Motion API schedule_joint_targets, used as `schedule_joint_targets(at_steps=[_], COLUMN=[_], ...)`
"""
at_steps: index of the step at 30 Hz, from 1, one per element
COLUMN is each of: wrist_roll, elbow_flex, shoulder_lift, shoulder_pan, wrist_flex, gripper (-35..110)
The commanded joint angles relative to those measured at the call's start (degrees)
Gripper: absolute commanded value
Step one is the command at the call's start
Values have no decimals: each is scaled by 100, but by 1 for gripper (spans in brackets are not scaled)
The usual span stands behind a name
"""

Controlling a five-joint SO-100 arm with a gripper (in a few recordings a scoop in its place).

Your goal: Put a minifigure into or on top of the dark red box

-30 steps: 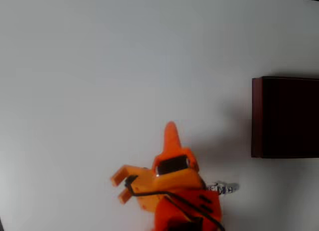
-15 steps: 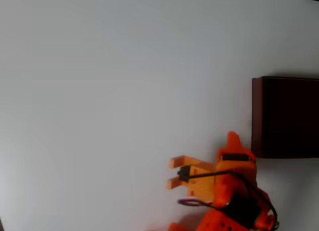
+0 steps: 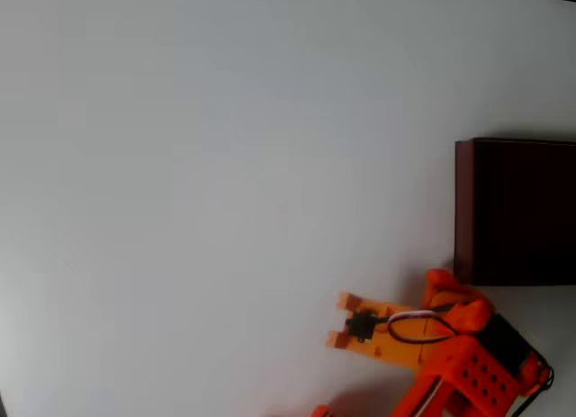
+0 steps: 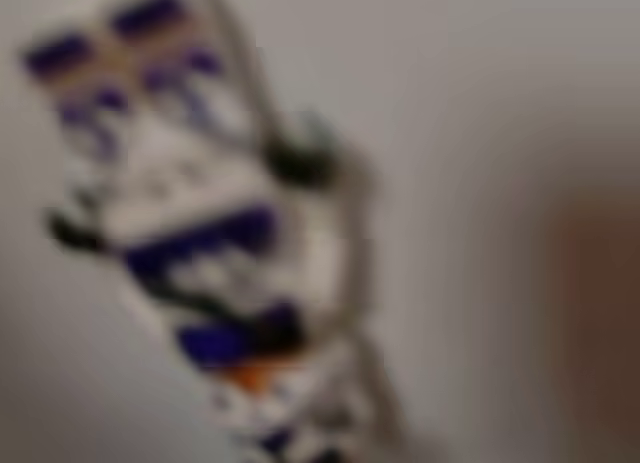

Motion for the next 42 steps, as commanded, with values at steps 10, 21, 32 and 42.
schedule_joint_targets(at_steps=[10,21,32,42], wrist_roll=[237,624,712,650], elbow_flex=[-167,448,1072,1556], shoulder_lift=[62,334,1002,1178], shoulder_pan=[615,483,606,527], wrist_flex=[562,202,-211,-729], gripper=[37,36,36,34])
